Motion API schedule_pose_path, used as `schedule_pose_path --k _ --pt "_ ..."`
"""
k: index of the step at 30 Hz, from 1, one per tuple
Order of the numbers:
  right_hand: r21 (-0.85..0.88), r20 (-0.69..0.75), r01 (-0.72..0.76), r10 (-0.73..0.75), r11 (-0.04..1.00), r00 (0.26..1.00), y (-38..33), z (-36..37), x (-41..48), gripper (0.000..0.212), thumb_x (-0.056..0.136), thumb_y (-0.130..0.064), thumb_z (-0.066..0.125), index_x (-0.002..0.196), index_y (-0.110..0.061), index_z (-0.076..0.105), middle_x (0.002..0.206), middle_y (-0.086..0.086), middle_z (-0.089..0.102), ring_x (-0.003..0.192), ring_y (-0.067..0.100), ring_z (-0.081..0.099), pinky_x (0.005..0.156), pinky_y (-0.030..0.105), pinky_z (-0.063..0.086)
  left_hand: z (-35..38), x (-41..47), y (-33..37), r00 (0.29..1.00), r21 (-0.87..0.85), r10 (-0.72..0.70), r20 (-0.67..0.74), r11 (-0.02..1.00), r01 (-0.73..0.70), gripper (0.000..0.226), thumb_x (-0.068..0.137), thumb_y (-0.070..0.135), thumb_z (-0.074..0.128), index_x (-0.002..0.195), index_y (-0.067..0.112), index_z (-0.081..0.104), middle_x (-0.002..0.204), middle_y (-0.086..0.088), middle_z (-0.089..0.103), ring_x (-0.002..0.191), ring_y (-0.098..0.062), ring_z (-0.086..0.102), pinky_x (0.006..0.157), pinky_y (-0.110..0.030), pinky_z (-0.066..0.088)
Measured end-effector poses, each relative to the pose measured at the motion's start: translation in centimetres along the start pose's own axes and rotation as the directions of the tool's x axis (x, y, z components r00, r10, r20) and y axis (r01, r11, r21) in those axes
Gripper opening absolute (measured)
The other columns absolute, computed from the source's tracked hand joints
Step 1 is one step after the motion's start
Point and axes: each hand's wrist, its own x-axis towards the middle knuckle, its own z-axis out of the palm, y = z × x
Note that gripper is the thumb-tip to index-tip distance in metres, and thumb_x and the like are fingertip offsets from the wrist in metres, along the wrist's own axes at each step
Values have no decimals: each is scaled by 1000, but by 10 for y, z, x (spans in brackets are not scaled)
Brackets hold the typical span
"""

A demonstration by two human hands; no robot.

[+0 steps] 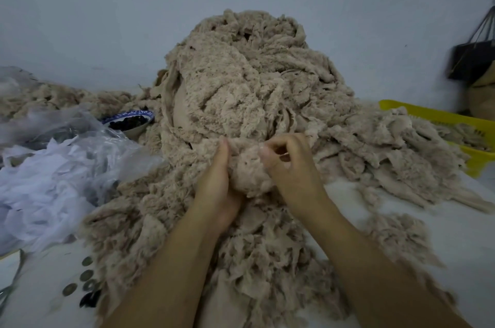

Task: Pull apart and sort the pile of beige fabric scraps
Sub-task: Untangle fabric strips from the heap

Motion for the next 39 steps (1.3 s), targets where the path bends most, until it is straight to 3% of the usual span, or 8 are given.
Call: schedule_pose_path --k 4,11,14,16,21,27,31,39 --pt "-138 65 32 -23 990 998 4 4 1 27 100 -36 53 85 -13 53 94 -6 45 91 15 48 77 23 40 2 1 -2 1000 -16 -9 13 1000 9 69 86 57 51 131 5 60 127 -16 68 117 -27 66 101 -44 52" --pt "311 -6 -267 283 912 959 5 -10 6 31 102 -49 44 72 -45 53 61 -16 46 53 1 39 57 16 37 -6 7 1 977 12 46 -206 999 -45 28 94 38 64 98 14 80 104 -9 77 92 -23 75 68 -34 61" --pt "525 62 -368 397 767 916 5 -11 9 19 92 -60 47 105 -51 59 91 -33 65 92 -11 59 93 29 47 -11 7 3 976 38 30 -216 999 -22 23 88 38 72 91 18 82 102 -9 77 91 -27 76 74 -38 59" --pt "600 105 -409 439 688 892 0 -13 9 61 78 -67 50 132 -39 53 129 -25 58 127 6 52 112 43 40 -10 7 4 979 19 45 -197 999 -42 21 86 34 75 95 16 81 105 -13 76 93 -29 75 75 -41 60" --pt "673 63 -425 526 605 848 0 -16 10 63 84 -64 53 137 -29 52 143 -13 50 136 19 46 113 46 38 -5 1 6 995 11 81 -59 997 -81 42 67 41 87 98 14 80 107 -15 76 96 -29 74 70 -38 61" --pt "726 -3 -421 614 544 789 8 -20 15 59 93 -56 54 140 -21 54 138 6 60 126 24 58 108 51 46 -7 -5 4 962 611 250 114 745 -266 60 64 85 61 104 41 65 102 22 68 91 1 66 64 -16 51" --pt "730 -57 -417 657 541 752 14 -23 17 31 98 -50 51 115 -28 64 118 -3 69 115 21 65 100 46 53 -8 -4 -3 959 737 152 241 613 -283 9 84 55 71 85 47 69 78 26 67 68 5 62 56 -8 44" --pt "734 -11 -371 556 569 831 9 -25 14 46 72 -65 67 99 -29 76 111 0 75 108 21 70 95 48 55 -15 -1 13 996 -77 -83 -42 994 80 19 75 30 73 66 15 79 75 -9 74 67 -25 74 57 -38 59"
